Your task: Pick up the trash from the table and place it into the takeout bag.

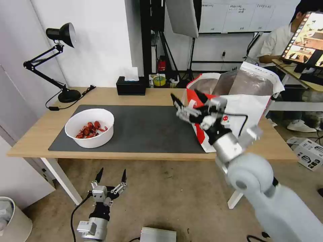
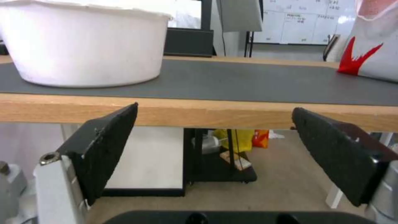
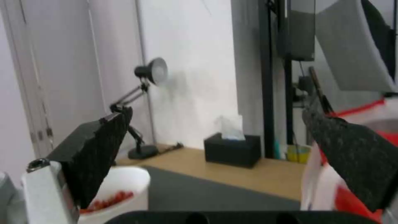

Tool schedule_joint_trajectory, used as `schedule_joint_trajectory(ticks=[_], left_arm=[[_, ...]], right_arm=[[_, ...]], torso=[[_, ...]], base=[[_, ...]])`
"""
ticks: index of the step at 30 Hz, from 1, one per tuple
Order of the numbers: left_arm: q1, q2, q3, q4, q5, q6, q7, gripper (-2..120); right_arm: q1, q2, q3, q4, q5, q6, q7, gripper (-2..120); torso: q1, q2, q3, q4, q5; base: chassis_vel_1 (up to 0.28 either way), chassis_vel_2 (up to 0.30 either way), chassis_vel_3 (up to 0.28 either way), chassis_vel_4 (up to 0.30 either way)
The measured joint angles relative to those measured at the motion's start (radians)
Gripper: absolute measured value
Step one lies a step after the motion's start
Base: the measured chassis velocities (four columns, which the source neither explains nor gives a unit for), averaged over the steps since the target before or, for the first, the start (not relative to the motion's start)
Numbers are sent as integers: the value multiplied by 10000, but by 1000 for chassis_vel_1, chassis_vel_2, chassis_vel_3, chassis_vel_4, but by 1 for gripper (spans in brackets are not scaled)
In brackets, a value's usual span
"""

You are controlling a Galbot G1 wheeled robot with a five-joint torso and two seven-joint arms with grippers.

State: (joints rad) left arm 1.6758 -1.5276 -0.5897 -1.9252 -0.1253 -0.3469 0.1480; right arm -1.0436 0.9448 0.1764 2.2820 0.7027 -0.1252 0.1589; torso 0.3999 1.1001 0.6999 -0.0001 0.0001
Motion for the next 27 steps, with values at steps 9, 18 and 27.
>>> schedule_joint_trajectory(ticks=[9,18,27], left_arm=[[-47,-58,21,12,-21,-58,-1,100],[-104,-32,5,47,-33,-103,-5,100],[-163,-39,14,38,-52,-109,-10,100]], right_arm=[[-2609,18,870,115,-2353,1047,87,100],[-5451,1339,1351,-589,-5188,3116,814,100],[-6690,2176,1331,-1651,-6356,4243,2013,100]], torso=[[-1,0,0,0,-2],[-1,0,0,0,-2],[-1,-1,0,0,-2]], base=[[0,0,0,0],[0,0,0,0],[0,0,0,0]])
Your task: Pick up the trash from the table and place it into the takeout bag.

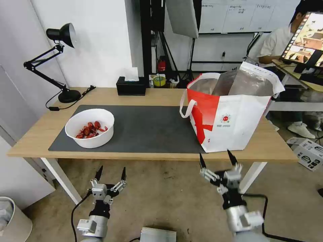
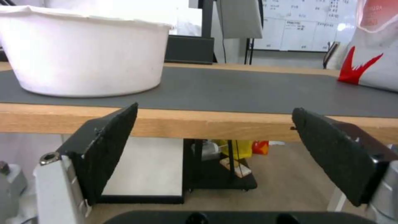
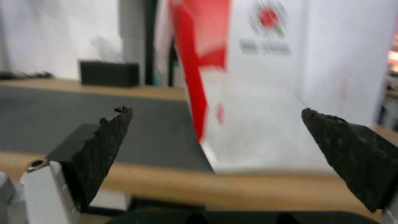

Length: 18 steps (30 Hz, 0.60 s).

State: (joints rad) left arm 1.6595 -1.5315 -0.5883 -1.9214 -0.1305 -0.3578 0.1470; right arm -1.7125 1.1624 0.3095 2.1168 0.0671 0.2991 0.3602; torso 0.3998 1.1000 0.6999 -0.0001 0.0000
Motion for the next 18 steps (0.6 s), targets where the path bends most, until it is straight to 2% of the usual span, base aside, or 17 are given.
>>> schedule_joint_trajectory(ticks=[2,10,18], left_arm=[[0,0,5,-6,-4,-1,0,100],[16,-4,1,-45,-7,-5,-1,100],[41,-19,-34,-60,-15,-8,-7,100]], right_arm=[[-79,54,-3,-367,-70,273,184,100],[128,53,-177,-954,-25,313,420,100],[236,-48,-154,-883,189,164,418,100]], torso=[[0,0,0,1,0],[1,0,1,2,0],[1,0,1,2,0]], base=[[0,0,0,0],[0,0,0,0],[0,0,0,0]])
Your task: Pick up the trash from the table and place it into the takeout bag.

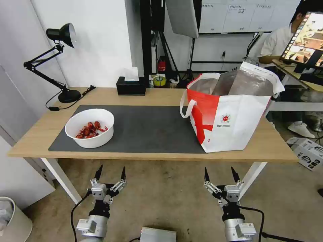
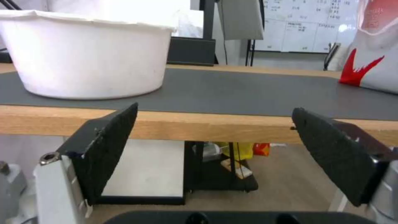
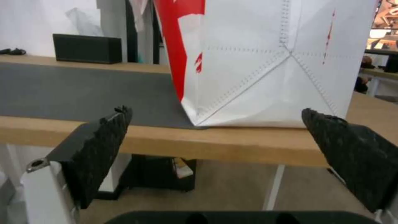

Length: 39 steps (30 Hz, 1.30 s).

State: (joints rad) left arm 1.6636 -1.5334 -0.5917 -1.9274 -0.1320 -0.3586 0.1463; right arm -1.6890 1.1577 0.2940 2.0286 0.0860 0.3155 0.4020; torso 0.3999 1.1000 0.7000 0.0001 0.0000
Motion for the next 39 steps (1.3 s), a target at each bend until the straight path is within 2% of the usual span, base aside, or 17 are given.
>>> schedule_joint_trajectory(ticks=[14,18,21,23,25,26,27,29,30,31,32,33,34,36,37,39], left_arm=[[-58,-30,12,-8,-33,22,-194,100],[-146,223,-95,-406,-546,544,-422,100],[-393,749,-366,-1032,-1377,1513,-818,100],[-437,875,-463,-1222,-1598,1791,-943,100],[-515,1271,-970,-1898,-2325,2620,-1419,100],[-515,1271,-970,-1898,-2325,2620,-1419,100],[-600,1472,-1245,-2192,-2638,3026,-1680,100],[-949,2242,-1839,-2859,-3754,4418,-2497,100],[-949,2242,-1839,-2859,-3754,4418,-2497,100],[-1154,2684,-2079,-3105,-4470,5174,-3026,100],[-1304,3008,-2185,-3202,-5015,5603,-3446,100],[-1304,3008,-2185,-3202,-5015,5603,-3446,100],[-1560,3516,-2301,-3256,-5860,6245,-4020,100],[-2032,4337,-2349,-3166,-7176,7032,-4781,100],[-2032,4337,-2349,-3166,-7176,7032,-4781,100],[-2562,5191,-2188,-2773,-8513,7530,-5312,100]], right_arm=[[50,-181,431,146,399,-145,-110,100],[99,-179,396,133,404,-151,-122,100],[164,-199,334,123,406,-172,-134,100],[206,-223,283,116,407,-187,-134,100],[468,-355,28,64,453,-311,-139,100],[468,-355,28,64,453,-311,-139,100],[575,-410,-50,47,479,-365,-141,100],[662,-462,-126,36,506,-419,-146,100],[662,-462,-126,36,506,-419,-146,100],[675,-491,-141,38,510,-434,-150,100],[684,-532,-150,57,513,-458,-151,100],[684,-532,-150,57,513,-458,-151,100],[694,-559,-157,82,513,-476,-155,100],[715,-566,-185,111,514,-504,-164,100],[715,-566,-185,111,514,-504,-164,100],[743,-563,-194,157,513,-536,-166,100]], torso=[[1,0,0,0,0],[0,0,0,0,-1],[1,0,0,-2,-1],[1,0,0,-3,-3],[1,0,0,-1,-2],[1,0,0,-1,-2],[1,0,0,6,0],[1,0,1,-1,-1],[1,0,1,-1,-1],[1,0,1,-2,-1],[1,0,0,0,0],[1,0,0,0,0],[1,0,0,1,-5],[1,0,0,0,-2],[1,0,0,0,-2],[1,0,1,-2,-3]], base=[[0,0,0,0],[0,0,0,0],[0,0,0,0],[0,0,0,0],[0,0,0,0],[0,0,0,0],[0,0,0,0],[0,0,0,0],[0,0,0,0],[0,0,0,0],[0,0,0,0],[0,0,0,0],[0,0,0,0],[0,0,0,0],[0,0,0,0],[0,0,0,0]])
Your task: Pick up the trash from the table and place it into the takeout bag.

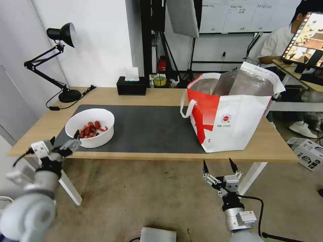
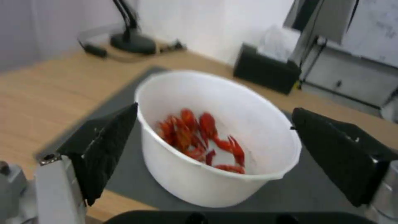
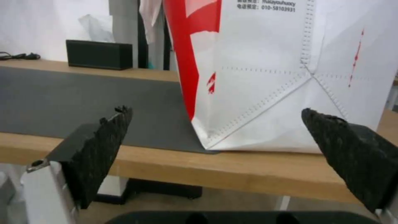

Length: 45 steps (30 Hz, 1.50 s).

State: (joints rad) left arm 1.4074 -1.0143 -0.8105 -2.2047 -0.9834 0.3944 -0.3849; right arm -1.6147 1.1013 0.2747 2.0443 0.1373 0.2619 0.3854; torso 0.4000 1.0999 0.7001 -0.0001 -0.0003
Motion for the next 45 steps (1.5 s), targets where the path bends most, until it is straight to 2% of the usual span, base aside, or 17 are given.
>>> schedule_joint_trajectory(ticks=[1,2,5,6,7,9,10,12,16,18,25,36,43,45], left_arm=[[-302,410,133,288,-576,213,-173,100],[-302,410,133,288,-576,213,-173,100],[-1102,1354,529,1135,-1761,717,-476,100],[-1102,1354,529,1135,-1761,717,-476,100],[-1366,1674,620,1452,-2063,875,-549,100],[-1614,2084,639,1901,-2124,997,-602,100],[-1614,2084,639,1901,-2124,997,-602,100],[-1934,2606,745,2456,-2074,1049,-556,100],[-2294,3014,980,2987,-2195,1232,-504,100],[-2399,3077,1060,3088,-2309,1303,-513,100],[-2827,3579,1519,3622,-2978,2236,-646,100],[-3750,3833,2409,4206,-3605,2393,-966,100],[-4543,3965,3024,4533,-4356,2876,-1616,100],[-4750,3974,3223,4633,-4462,3012,-1755,95]], right_arm=[[18,3,-6,26,0,-20,-5,100],[18,3,-6,26,0,-20,-5,100],[77,7,-6,95,1,-84,-7,100],[77,7,-6,95,1,-84,-7,100],[144,-6,-25,99,25,-122,-5,100],[288,-48,-103,98,82,-183,-3,100],[288,-48,-103,98,82,-183,-3,100],[305,-55,-134,89,105,-209,-6,100],[327,-28,-137,46,109,-213,-5,100],[354,-23,-142,32,110,-216,-5,100],[484,-26,-157,-45,122,-242,-5,100],[490,0,-164,-73,130,-243,-3,100],[499,2,-138,-99,149,-243,19,100],[528,15,-137,-123,150,-242,21,100]], torso=[[0,0,0,1,0],[0,0,0,1,0],[1,0,0,0,0],[1,0,0,0,0],[1,0,1,-3,-3],[1,0,1,3,2],[1,0,1,3,2],[1,0,0,3,1],[0,-1,0,2,2],[1,0,0,2,1],[1,0,0,2,3],[0,0,-1,1,2],[1,0,-1,1,2],[0,0,-1,2,3]], base=[[0,0,0,0],[0,0,0,0],[0,0,0,0],[0,0,0,0],[0,0,0,0],[0,0,0,0],[0,0,0,0],[0,0,0,0],[0,0,0,0],[0,0,0,0],[0,0,0,0],[0,0,0,0],[0,0,0,0],[0,0,0,0]])
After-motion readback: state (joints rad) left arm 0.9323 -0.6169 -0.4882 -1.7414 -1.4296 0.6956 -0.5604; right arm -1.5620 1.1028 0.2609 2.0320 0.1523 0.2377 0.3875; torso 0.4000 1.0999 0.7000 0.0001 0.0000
